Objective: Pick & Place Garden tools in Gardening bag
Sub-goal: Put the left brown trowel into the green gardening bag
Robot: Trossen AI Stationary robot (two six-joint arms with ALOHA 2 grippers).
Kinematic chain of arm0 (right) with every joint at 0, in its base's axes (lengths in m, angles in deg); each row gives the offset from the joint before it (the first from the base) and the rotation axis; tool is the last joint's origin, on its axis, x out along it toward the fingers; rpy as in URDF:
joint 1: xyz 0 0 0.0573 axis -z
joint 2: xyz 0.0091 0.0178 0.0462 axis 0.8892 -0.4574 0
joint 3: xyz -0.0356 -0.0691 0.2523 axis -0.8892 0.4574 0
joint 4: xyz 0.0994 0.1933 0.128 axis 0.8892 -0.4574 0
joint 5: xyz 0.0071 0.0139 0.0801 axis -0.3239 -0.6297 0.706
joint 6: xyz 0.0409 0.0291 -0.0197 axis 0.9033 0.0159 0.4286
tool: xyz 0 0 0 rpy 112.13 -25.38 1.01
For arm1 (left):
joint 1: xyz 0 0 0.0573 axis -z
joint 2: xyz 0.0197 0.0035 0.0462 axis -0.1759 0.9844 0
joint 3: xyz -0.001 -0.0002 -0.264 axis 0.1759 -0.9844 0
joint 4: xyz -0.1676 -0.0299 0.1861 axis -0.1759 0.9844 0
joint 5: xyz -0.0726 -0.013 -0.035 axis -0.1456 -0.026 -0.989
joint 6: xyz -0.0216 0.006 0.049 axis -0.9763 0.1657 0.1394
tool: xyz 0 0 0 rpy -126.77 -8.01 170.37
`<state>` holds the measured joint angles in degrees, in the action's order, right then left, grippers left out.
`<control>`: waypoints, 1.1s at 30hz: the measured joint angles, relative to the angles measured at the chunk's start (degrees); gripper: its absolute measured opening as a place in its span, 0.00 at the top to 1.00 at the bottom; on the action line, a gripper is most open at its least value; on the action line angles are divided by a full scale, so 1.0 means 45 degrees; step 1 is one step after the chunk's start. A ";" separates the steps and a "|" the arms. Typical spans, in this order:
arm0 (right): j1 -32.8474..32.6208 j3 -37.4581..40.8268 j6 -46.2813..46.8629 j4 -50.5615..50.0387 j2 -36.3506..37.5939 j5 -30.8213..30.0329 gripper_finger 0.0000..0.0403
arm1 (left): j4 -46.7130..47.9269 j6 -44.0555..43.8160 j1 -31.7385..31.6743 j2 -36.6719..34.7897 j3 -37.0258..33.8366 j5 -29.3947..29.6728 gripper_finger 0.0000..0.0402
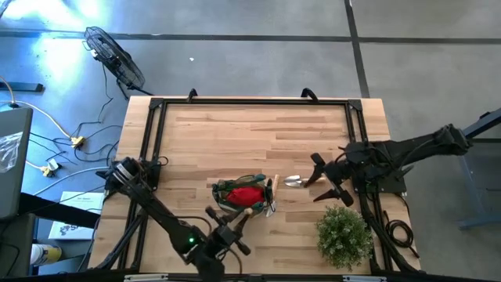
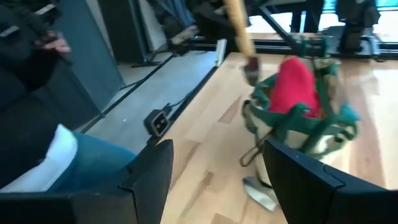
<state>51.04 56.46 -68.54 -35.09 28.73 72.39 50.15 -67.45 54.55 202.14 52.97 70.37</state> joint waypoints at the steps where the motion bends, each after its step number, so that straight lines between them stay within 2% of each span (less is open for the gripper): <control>1: -0.0149 0.0000 0.0001 -0.0001 0.0000 -0.0009 0.40 | 0.0515 -0.0373 -0.0018 -0.0004 0.0000 0.0004 0.85; 9: -0.1161 0.0000 0.0322 -0.0011 0.0000 -0.0816 0.40 | 0.5535 -0.5460 -0.0121 -0.0364 0.0000 0.0008 0.85; 12: -0.1406 0.0000 0.0322 -0.0006 0.0000 -0.0821 0.40 | 0.6831 -0.6902 -0.0121 -0.0364 -0.0005 0.0000 0.85; 21: -0.1740 0.0000 0.0311 -0.0005 0.0003 -0.1574 0.40 | 0.7006 -0.7187 -0.0199 -0.0364 -0.0005 0.0005 0.85; 33: -0.1727 0.0000 0.0307 -0.0006 0.0000 -0.1602 0.40 | 0.6645 -0.7275 0.0224 -0.0213 0.0000 0.0086 0.85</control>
<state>43.27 56.46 -67.15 -35.11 28.73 65.18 80.05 -100.18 55.56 201.18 52.97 70.76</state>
